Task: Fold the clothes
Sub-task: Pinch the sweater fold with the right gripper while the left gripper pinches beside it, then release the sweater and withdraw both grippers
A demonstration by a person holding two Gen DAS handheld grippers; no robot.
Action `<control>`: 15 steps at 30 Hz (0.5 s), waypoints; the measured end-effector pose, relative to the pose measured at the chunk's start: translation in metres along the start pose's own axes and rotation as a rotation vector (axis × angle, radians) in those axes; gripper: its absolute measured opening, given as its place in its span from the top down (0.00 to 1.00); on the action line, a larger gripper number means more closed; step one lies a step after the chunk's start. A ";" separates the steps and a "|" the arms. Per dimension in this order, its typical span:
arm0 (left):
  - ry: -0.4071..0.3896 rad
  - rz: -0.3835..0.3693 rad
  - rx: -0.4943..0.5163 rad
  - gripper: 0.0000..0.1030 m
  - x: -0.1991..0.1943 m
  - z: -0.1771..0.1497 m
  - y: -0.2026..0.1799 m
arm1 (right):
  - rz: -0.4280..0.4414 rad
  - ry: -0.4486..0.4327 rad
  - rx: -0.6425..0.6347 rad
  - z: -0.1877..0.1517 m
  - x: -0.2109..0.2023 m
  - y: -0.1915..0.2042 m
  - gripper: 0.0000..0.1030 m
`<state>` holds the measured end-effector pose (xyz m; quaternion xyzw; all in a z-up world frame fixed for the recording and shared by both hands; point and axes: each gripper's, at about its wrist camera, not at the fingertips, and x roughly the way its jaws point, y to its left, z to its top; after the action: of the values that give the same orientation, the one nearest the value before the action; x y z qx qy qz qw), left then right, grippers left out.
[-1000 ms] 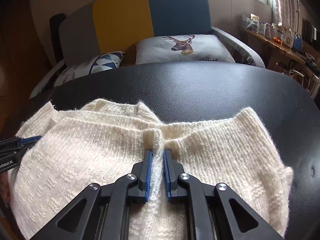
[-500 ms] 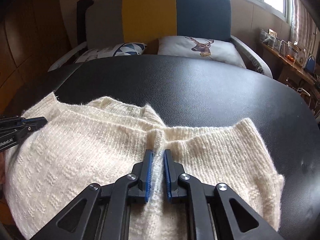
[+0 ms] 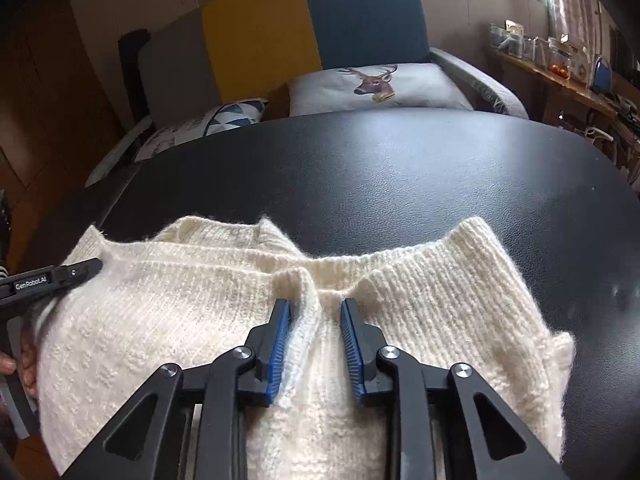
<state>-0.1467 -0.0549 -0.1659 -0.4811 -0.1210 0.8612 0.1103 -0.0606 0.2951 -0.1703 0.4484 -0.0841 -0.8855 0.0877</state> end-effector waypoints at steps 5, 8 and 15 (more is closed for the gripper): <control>-0.006 -0.058 0.088 0.96 -0.028 -0.012 -0.022 | 0.237 -0.003 0.146 -0.025 -0.061 -0.042 0.73; -0.006 -0.184 0.161 0.83 -0.049 -0.031 -0.045 | 0.275 0.042 0.203 -0.064 -0.103 -0.083 0.68; 0.068 -0.444 0.495 0.64 -0.065 -0.090 -0.161 | 0.331 0.055 0.402 -0.146 -0.167 -0.174 0.64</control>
<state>-0.0246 0.0870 -0.1089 -0.4303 -0.0062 0.8028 0.4126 0.1411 0.4923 -0.1649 0.4611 -0.3282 -0.8120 0.1430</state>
